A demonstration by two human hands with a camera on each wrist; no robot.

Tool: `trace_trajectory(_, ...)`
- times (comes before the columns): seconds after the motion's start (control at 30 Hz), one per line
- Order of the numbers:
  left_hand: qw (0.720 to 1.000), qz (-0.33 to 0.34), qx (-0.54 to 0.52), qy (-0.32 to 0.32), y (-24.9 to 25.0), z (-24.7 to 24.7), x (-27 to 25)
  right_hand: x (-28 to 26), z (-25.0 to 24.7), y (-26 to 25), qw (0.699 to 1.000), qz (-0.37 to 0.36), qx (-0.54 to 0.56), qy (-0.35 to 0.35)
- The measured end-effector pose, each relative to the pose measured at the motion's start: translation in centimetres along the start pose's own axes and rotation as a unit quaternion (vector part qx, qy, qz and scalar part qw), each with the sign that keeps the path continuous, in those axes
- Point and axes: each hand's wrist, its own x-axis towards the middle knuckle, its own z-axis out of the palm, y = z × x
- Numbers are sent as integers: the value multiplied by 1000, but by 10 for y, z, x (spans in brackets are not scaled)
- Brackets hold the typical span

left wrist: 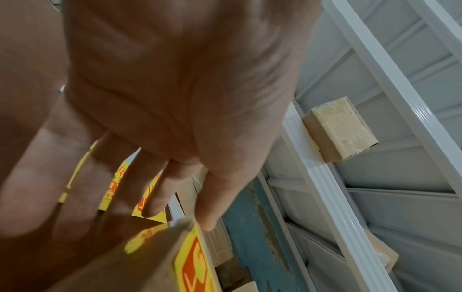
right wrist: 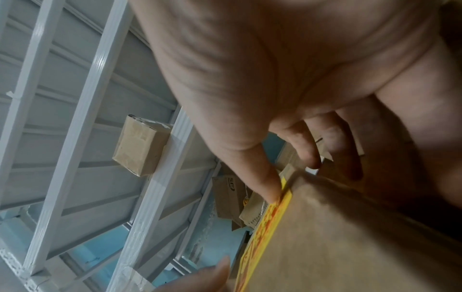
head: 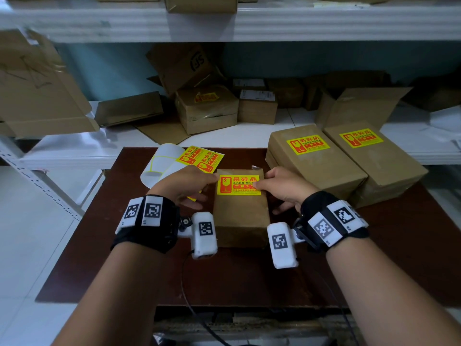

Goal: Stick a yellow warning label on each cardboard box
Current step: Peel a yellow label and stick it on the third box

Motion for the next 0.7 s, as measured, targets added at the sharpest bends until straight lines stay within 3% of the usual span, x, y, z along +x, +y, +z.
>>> trace_trajectory(0.1, 999, 9, 5, -31, -1, 3, 1, -1, 3, -2, 999, -14, 31, -21)
trace_trajectory(0.17, 998, 47, 9, -31, 0, 5, 2, 0, 6, -3, 998, -56, 37, 4)
trace_trajectory(0.37, 970, 211, -89, 87, 10, 23, 6, 11, 23, -1, 968, -166, 146, 117)
trace_trajectory(0.5, 947, 266, -39, 178, 6, 31, 15, 18, 31, 4, 954, -203, 126, 182)
trace_trajectory(0.7, 946, 284, -42, 153, 2, 27, 18, 36, 33, 17, 956, -202, 108, 181)
